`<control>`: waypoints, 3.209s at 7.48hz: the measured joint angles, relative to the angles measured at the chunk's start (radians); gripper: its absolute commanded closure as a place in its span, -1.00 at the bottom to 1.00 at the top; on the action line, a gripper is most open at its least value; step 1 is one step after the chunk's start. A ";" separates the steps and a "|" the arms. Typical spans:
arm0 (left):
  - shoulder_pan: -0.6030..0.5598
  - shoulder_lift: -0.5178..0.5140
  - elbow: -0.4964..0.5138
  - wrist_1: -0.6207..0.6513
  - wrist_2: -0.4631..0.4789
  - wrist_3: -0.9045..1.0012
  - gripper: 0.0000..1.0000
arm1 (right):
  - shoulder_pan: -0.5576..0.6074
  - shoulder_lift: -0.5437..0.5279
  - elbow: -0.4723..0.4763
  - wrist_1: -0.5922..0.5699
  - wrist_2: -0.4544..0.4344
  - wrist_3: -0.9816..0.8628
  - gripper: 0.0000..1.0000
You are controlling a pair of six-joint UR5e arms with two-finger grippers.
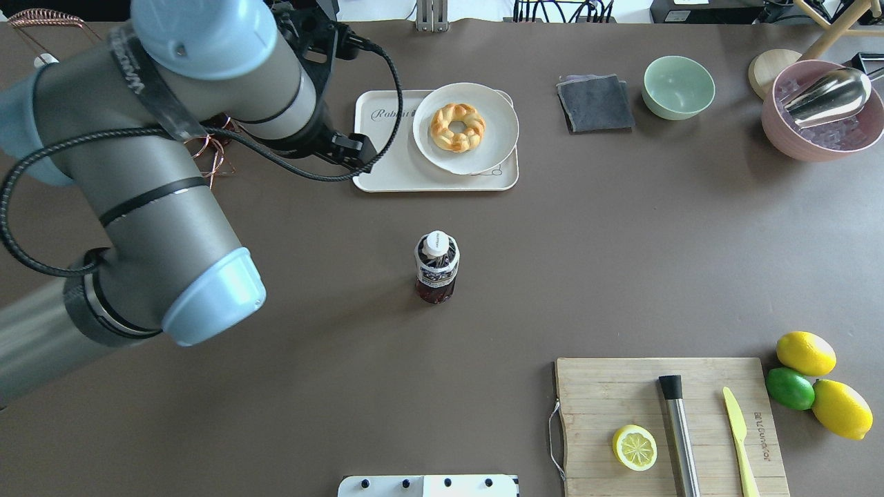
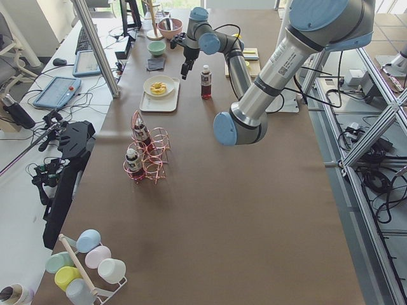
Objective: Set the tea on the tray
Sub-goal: 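Open the left gripper and withdraw it back toward the rack, then reach the right gripper over to the standing tea bottle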
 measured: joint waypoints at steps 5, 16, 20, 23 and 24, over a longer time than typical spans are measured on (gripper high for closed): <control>-0.395 0.426 -0.181 0.013 -0.290 0.332 -0.92 | 0.000 0.003 0.000 0.000 -0.001 -0.002 -1.00; -0.698 0.813 -0.199 0.104 -0.449 0.749 -0.94 | -0.065 0.011 0.009 0.000 -0.014 -0.001 -1.00; -0.698 0.814 -0.201 0.103 -0.450 0.745 -0.94 | -0.248 0.084 0.121 0.006 -0.009 0.197 -1.00; -0.698 0.808 -0.194 0.102 -0.450 0.745 -0.94 | -0.427 0.179 0.198 0.020 0.019 0.413 -1.00; -0.698 0.806 -0.192 0.101 -0.450 0.745 -0.94 | -0.495 0.198 0.248 0.020 0.025 0.590 -1.00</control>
